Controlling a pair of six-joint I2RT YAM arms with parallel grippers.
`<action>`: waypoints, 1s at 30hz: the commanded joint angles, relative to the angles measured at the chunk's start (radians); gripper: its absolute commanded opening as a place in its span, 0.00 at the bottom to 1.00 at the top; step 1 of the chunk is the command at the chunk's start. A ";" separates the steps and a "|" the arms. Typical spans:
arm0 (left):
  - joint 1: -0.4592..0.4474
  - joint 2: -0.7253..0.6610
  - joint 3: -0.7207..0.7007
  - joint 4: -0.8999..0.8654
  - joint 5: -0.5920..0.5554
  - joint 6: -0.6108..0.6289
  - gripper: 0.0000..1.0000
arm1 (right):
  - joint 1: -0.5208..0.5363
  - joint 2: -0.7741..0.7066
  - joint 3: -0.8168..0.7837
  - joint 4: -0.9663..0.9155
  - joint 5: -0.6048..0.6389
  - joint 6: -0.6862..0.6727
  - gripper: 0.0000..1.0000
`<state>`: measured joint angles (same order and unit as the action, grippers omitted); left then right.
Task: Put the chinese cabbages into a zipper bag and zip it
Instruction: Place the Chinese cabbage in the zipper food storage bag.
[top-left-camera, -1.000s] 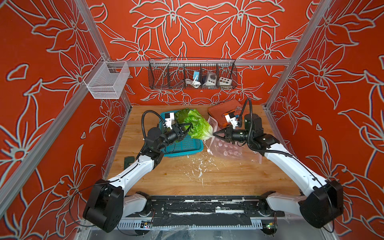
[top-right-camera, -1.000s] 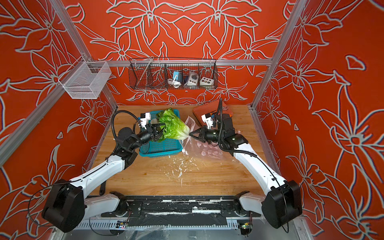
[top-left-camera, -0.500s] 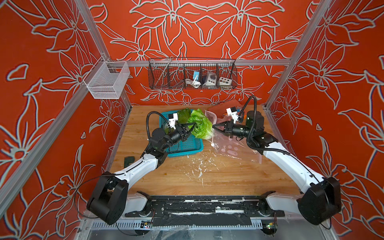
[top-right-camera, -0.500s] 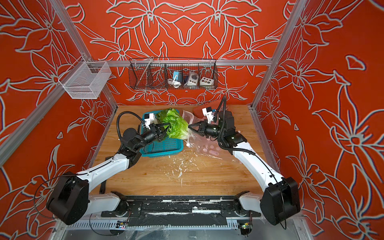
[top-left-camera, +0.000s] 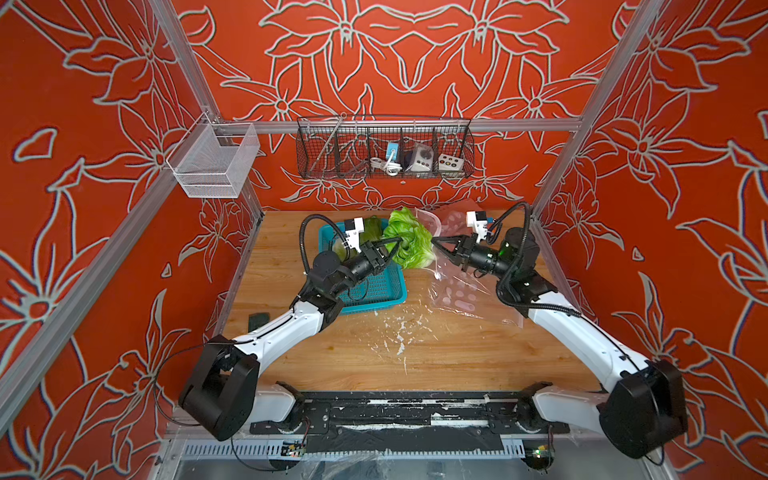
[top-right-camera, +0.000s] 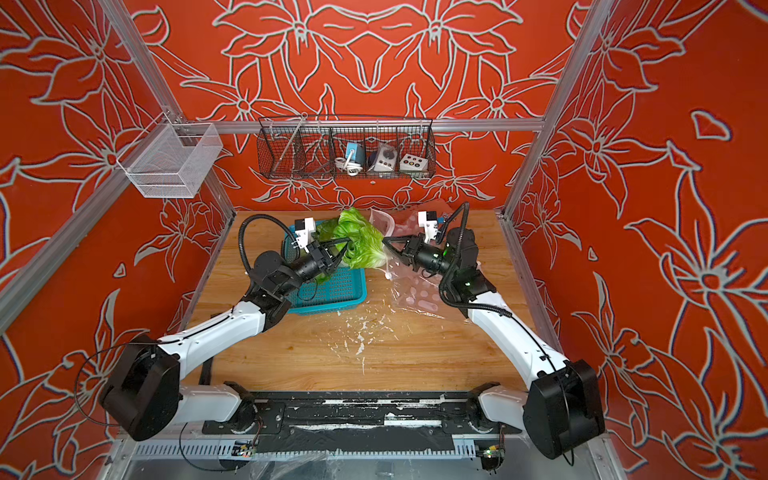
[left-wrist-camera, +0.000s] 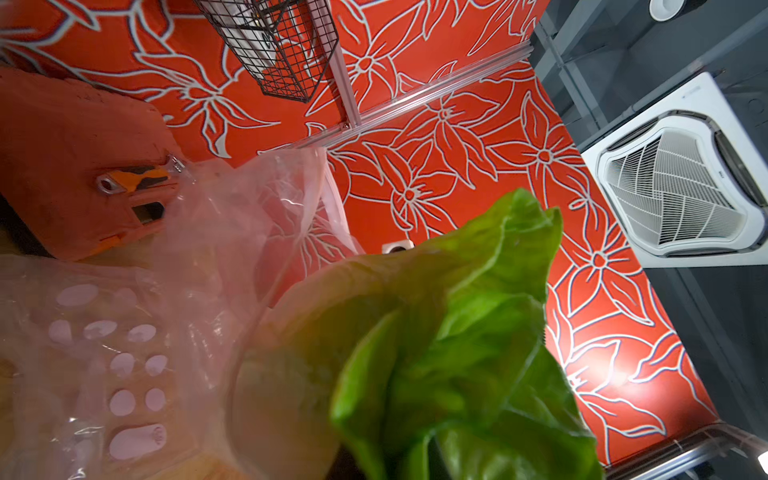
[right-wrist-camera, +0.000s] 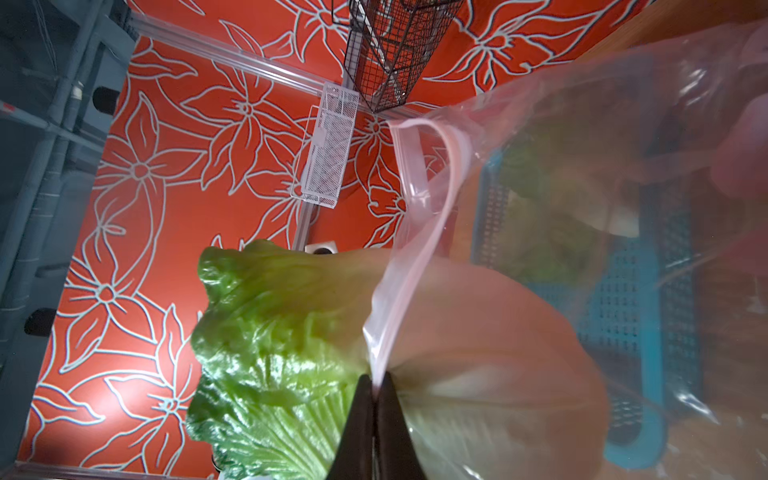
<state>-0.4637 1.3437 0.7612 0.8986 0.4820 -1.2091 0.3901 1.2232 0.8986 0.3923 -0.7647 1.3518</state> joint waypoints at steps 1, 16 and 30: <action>-0.037 0.011 0.028 -0.072 0.034 0.123 0.00 | 0.012 -0.027 -0.028 0.180 0.038 0.136 0.00; -0.160 0.136 0.095 0.071 -0.019 0.179 0.00 | 0.020 -0.034 -0.025 0.115 0.139 0.129 0.00; -0.228 0.275 0.324 -0.317 -0.105 0.501 0.21 | 0.018 -0.033 -0.023 0.246 0.134 0.305 0.00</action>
<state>-0.6712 1.5963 1.0298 0.6983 0.3599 -0.8165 0.3931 1.1908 0.8719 0.5835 -0.6163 1.5860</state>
